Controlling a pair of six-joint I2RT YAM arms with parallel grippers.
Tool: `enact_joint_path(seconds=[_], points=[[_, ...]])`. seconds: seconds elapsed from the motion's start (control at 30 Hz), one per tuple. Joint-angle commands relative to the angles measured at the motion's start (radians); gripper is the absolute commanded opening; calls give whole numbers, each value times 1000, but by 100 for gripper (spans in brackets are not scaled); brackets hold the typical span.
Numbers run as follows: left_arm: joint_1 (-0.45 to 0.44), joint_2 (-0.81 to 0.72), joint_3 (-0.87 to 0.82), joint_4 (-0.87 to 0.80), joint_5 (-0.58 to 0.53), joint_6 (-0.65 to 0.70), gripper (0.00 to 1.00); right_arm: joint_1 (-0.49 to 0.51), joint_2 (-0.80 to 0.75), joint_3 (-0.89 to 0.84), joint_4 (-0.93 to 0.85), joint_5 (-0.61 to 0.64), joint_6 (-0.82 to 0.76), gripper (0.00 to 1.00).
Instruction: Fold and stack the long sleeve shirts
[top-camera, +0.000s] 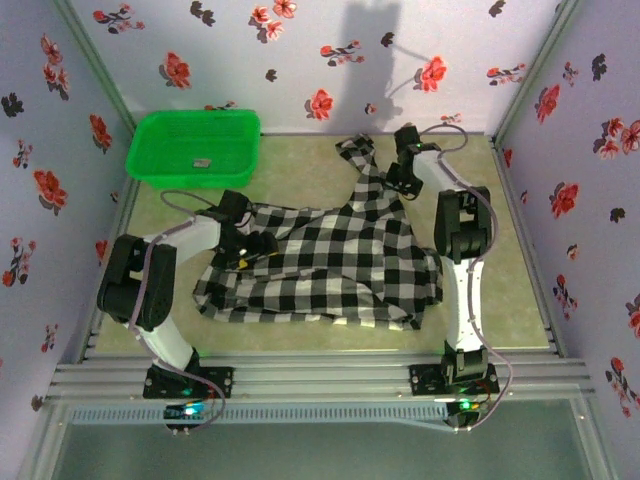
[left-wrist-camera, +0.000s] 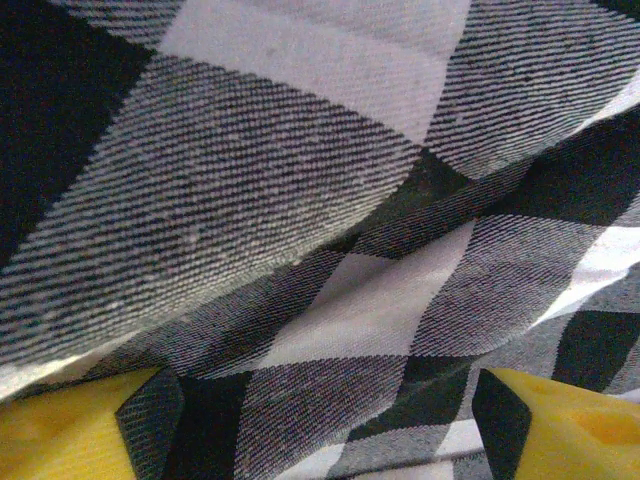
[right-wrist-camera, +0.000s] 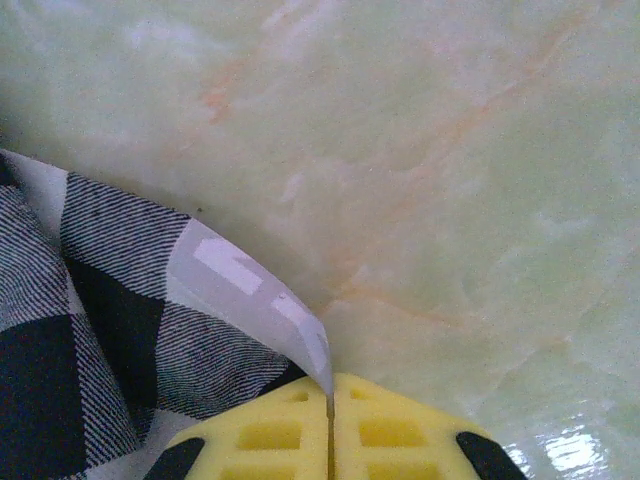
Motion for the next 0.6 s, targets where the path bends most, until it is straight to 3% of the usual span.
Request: enact_joint_path(seconds=[0.0, 0.1, 0.3, 0.43, 0.57], points=[[5, 8, 63, -80, 35, -33, 82, -21, -18, 33, 4, -24, -41, 12], [5, -3, 200, -162, 39, -17, 84, -17, -28, -1, 14, -68, -45, 22], [24, 6, 407, -264, 33, 30, 86, -16, -173, -178, 70, -54, -3, 58], [51, 7, 371, -283, -2, 71, 86, -15, -343, -314, 38, 33, -9, 69], [94, 17, 224, -214, -14, 74, 85, -4, -529, -485, 1, 48, 12, 71]])
